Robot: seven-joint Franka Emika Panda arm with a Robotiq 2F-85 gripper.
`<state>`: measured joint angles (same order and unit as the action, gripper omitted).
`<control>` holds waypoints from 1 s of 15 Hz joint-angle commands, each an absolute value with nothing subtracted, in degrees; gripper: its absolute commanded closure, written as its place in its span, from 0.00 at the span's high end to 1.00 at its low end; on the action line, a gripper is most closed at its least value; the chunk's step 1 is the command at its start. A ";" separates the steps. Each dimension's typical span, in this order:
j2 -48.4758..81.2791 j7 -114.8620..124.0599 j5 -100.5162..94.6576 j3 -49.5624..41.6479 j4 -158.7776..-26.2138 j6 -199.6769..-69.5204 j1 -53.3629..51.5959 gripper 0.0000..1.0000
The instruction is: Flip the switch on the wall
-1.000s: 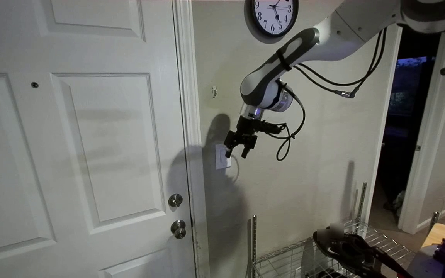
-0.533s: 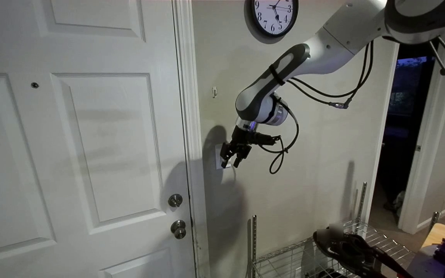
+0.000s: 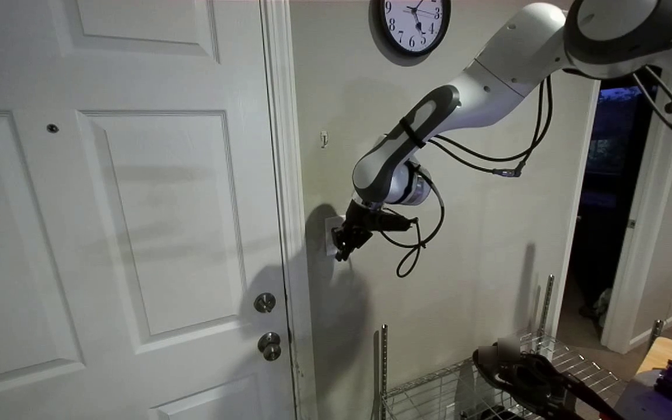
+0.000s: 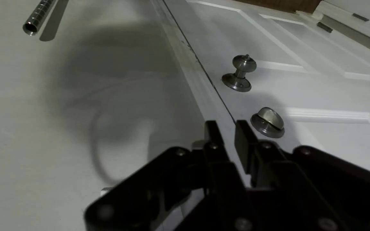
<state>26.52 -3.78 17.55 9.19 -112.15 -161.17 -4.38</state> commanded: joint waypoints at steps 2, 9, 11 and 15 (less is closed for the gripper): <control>27.35 2.79 11.56 5.28 -111.49 -165.86 -7.12 0.00; 30.15 13.39 1.36 -4.62 -107.12 -165.43 -13.62 0.00; 31.35 14.70 0.38 -5.65 -105.45 -165.26 -14.53 0.00; 33.75 16.44 -0.55 -7.23 -102.37 -164.90 -15.92 0.00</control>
<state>31.98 13.28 1.63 -5.47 -104.77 -165.42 -14.60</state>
